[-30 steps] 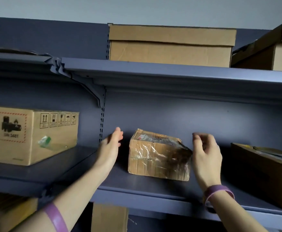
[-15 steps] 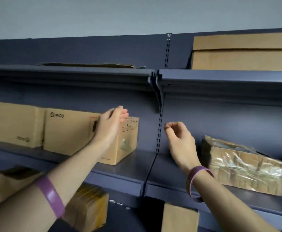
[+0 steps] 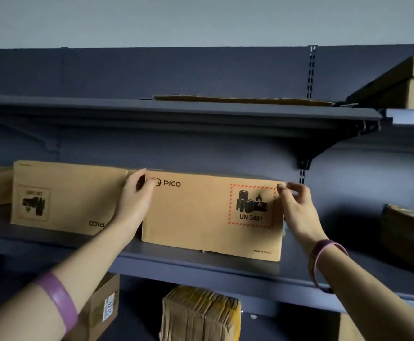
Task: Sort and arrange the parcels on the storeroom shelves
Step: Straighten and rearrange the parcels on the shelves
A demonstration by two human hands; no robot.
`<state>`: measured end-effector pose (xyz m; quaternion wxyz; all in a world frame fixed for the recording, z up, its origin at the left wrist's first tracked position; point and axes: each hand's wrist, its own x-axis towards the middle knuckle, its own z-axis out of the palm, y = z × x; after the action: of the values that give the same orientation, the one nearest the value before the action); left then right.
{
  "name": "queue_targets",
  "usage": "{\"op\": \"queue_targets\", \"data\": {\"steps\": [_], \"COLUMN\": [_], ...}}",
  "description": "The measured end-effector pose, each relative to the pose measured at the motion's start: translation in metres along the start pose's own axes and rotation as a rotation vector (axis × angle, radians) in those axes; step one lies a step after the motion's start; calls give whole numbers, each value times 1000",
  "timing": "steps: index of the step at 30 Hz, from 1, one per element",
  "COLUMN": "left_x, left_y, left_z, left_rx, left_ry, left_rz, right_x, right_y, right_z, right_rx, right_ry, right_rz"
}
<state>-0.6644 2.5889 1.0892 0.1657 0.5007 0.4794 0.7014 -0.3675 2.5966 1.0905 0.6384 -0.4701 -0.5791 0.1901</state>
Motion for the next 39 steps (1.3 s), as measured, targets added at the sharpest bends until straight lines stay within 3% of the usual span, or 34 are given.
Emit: {"op": "queue_targets", "data": {"steps": [5, 14, 26, 39], "left_x": [27, 52, -2, -181], "left_y": [-17, -14, 19, 111], "left_z": [1, 8, -10, -62], "left_rx": [-92, -201, -208, -294], "left_ry": [-101, -210, -223, -153], "left_rz": [-273, -470, -477, -450], "right_x": [11, 27, -18, -152], "right_y": [-1, -6, -28, -69], "right_z": [13, 28, -4, -124], "right_rx": [14, 95, 147, 263], "right_ry": [-14, 6, 37, 25], "right_rz": [162, 302, 239, 159]}}
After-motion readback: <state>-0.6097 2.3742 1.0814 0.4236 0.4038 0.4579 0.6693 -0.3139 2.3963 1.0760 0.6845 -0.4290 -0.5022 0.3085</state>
